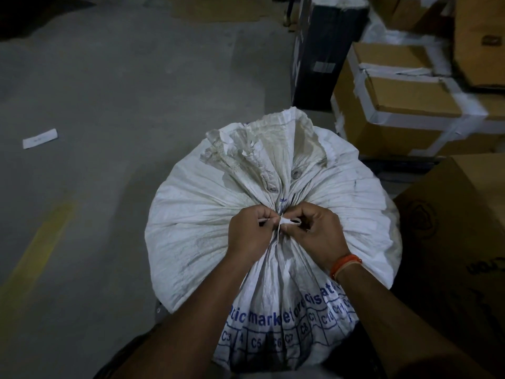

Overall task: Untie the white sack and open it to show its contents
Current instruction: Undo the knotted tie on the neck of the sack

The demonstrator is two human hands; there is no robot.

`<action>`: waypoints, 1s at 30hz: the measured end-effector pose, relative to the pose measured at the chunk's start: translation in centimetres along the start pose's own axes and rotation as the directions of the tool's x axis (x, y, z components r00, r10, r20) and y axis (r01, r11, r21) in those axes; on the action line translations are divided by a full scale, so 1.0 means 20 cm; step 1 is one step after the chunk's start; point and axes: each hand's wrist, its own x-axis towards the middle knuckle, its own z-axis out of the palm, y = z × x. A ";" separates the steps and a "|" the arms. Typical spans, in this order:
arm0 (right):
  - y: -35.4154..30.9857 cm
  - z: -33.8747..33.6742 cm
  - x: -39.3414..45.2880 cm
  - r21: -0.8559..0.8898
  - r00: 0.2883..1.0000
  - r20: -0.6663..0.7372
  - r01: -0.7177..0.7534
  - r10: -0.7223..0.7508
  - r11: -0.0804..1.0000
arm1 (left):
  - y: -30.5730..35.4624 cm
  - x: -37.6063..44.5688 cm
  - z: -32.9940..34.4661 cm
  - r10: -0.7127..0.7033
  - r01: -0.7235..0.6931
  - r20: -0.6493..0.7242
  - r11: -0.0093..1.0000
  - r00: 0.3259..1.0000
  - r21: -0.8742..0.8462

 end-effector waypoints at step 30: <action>0.02 -0.01 0.03 0.029 1.000 0.008 0.012 -0.013 1.000 | 0.02 0.00 -0.13 0.051 -0.053 0.037 0.997 0.998 0.060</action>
